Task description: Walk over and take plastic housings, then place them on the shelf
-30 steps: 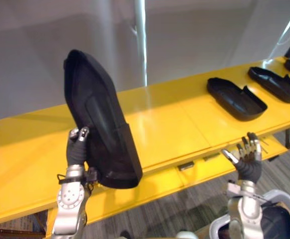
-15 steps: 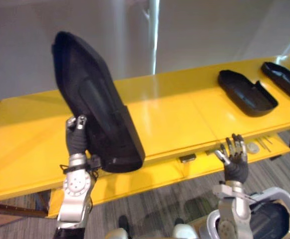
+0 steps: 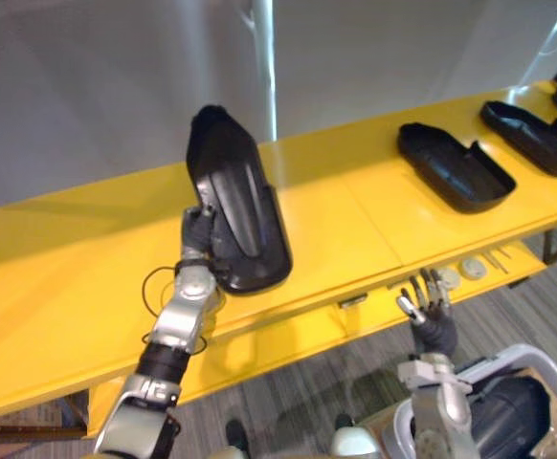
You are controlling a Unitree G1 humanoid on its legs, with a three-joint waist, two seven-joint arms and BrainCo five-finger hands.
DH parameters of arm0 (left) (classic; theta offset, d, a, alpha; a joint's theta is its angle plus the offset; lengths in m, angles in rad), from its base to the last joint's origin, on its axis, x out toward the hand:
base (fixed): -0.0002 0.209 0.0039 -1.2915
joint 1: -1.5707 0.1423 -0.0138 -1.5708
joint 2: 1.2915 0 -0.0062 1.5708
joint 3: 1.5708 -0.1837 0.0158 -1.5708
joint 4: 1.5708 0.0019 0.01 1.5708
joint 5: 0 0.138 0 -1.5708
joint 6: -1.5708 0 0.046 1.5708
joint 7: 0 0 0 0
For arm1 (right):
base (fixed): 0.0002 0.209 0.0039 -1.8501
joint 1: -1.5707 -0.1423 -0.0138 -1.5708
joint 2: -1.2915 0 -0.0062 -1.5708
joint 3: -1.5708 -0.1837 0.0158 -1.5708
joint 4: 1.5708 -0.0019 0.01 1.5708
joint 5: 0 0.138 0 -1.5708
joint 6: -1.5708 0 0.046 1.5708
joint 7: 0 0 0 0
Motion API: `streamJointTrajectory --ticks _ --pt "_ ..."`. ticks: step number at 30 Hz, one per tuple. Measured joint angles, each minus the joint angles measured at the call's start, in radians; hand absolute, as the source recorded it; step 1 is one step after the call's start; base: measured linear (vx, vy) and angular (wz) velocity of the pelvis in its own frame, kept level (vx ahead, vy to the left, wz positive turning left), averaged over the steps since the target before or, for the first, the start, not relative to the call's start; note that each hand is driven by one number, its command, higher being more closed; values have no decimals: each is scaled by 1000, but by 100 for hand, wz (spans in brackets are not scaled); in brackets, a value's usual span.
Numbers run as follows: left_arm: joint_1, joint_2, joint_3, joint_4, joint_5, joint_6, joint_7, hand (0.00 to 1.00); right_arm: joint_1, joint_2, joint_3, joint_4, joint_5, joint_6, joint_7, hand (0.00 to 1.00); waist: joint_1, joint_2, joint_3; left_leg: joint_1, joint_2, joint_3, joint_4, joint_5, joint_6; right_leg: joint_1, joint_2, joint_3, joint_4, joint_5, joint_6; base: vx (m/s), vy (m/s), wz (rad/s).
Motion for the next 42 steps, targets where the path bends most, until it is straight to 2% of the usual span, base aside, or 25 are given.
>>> streamJointTrajectory --ticks 1,8,12,15,17,21,25,28,29,33,36,42 --pt "-8 3 -8 14 0 5 2 100 2 -1 0 3 0 0 0 0 -4 0 0 0 1 3 0 0 0 -1 1 5 0 -1 -1 -36 9 -11" --pt "-113 42 -83 71 30 138 -15 100 45 -13 0 6 10 0 -6 0 -27 1 -1 -2 8 18 -5 0 -1 -15 7 20 4 -2 -8 -16 2 -5" --pt "-182 63 -93 148 30 221 -40 100 47 -16 20 6 26 1 -6 0 -39 3 -2 0 8 36 -5 0 -1 -25 9 38 4 3 -5 5 11 -9" --pt "-215 68 -92 214 29 257 -40 100 58 -16 27 5 27 1 -7 0 -57 3 -2 -2 9 41 -5 0 -1 -30 11 44 6 5 -5 4 6 -6" --pt "-227 69 -86 252 28 273 -39 100 68 -16 27 3 27 1 -8 0 -64 3 -2 -2 11 45 -5 0 -2 -33 13 48 8 6 -6 2 5 -4" --pt "-236 75 -72 284 21 274 -30 100 87 -23 51 -3 27 17 -12 0 -67 4 -2 0 20 58 -4 -1 -3 -41 22 64 8 10 -12 -8 0 -12" --pt "-273 77 -34 334 -52 276 13 100 89 -33 71 -18 31 39 -31 0 -71 5 1 -23 28 80 0 1 -8 -82 31 90 9 16 -22 -27 -3 -16" --pt "-301 87 -30 340 -62 270 33 100 89 -39 74 -47 48 45 -39 0 -73 3 8 -42 31 92 0 4 -10 -108 34 99 10 23 -23 -26 1 -11" --pt "-316 98 -30 344 -87 270 50 0 89 -41 75 -53 55 45 -43 0 -80 -1 20 -42 31 95 0 4 -10 -111 35 103 10 24 -23 -15 7 -8" --pt "-375 127 -26 345 -135 270 94 0 87 -45 93 -87 67 44 -47 0 -90 -1 61 -54 30 101 0 5 -10 -133 35 116 18 24 -22 7 7 -6" --pt "-406 130 -26 365 -168 270 115 0 87 -47 129 -87 71 44 -48 0 -93 -1 65 -57 30 101 0 6 -11 -137 36 116 19 29 -17 51 1 -1" --pt "-452 136 -27 370 -170 269 155 0 84 -47 186 -87 88 38 -49 0 -94 -4 106 -53 30 100 0 5 -11 -132 35 114 19 27 -18 26 2 1"
